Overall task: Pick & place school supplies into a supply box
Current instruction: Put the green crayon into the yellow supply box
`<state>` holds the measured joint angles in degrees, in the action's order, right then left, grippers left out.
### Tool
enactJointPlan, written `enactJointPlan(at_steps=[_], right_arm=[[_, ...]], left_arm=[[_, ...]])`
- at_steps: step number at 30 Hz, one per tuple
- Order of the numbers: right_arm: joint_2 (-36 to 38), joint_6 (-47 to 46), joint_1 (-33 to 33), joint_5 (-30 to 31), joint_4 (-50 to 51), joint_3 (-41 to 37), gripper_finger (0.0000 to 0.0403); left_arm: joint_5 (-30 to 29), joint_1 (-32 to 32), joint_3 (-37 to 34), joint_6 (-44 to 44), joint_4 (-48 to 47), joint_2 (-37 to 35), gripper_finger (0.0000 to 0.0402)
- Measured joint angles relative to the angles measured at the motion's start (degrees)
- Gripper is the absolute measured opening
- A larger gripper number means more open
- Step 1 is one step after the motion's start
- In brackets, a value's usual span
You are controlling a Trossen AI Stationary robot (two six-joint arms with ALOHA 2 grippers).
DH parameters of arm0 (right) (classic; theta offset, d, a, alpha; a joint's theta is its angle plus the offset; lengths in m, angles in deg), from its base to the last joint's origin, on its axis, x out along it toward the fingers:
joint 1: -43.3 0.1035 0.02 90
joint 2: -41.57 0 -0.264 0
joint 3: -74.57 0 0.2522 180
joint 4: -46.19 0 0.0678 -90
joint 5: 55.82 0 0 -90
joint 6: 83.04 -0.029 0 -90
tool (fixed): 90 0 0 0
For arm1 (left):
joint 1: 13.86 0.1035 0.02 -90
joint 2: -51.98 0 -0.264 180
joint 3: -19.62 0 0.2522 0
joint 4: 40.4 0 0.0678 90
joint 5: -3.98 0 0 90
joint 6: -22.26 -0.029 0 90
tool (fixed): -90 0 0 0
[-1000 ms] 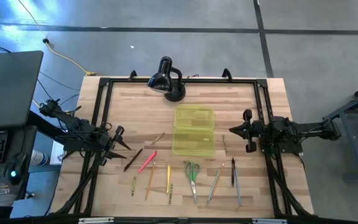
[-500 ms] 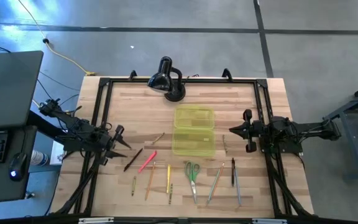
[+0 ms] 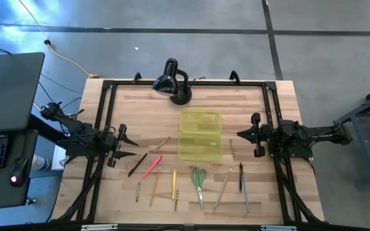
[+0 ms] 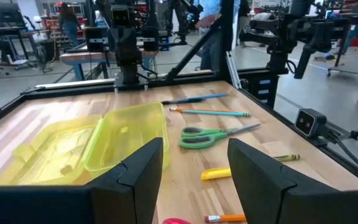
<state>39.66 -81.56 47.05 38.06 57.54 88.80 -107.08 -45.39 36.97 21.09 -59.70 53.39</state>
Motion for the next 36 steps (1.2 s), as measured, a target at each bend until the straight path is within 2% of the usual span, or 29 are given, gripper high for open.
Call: enactJointPlan(at_steps=[7,11,13,26,36], right_arm=[[0.02,0.0,-0.02,0.02,0.0,0.02,0.0],[0.0,0.0,-0.02,0.0,0.0,0.0,0.0],[0.02,0.0,-0.02,0.02,0.0,0.01,0.0],[0.02,0.0,0.0,0.0,0.0,0.0,0.0],[0.0,-0.01,-0.01,0.01,0.0,0.02,0.0]], left_arm=[[0.18,0.0,0.0,0.1,-0.04,0.0,0.0216],[9.5,0.0,-0.23,4.44,1.18,-0.19,0.0216],[10.58,-0.02,-0.31,5.18,3.13,-0.13,0.0216],[-12.0,0.02,-0.5,5.39,3.93,-0.13,0.0216],[-11.7,0.0,-0.5,5.39,3.88,-0.13,0.0216]])
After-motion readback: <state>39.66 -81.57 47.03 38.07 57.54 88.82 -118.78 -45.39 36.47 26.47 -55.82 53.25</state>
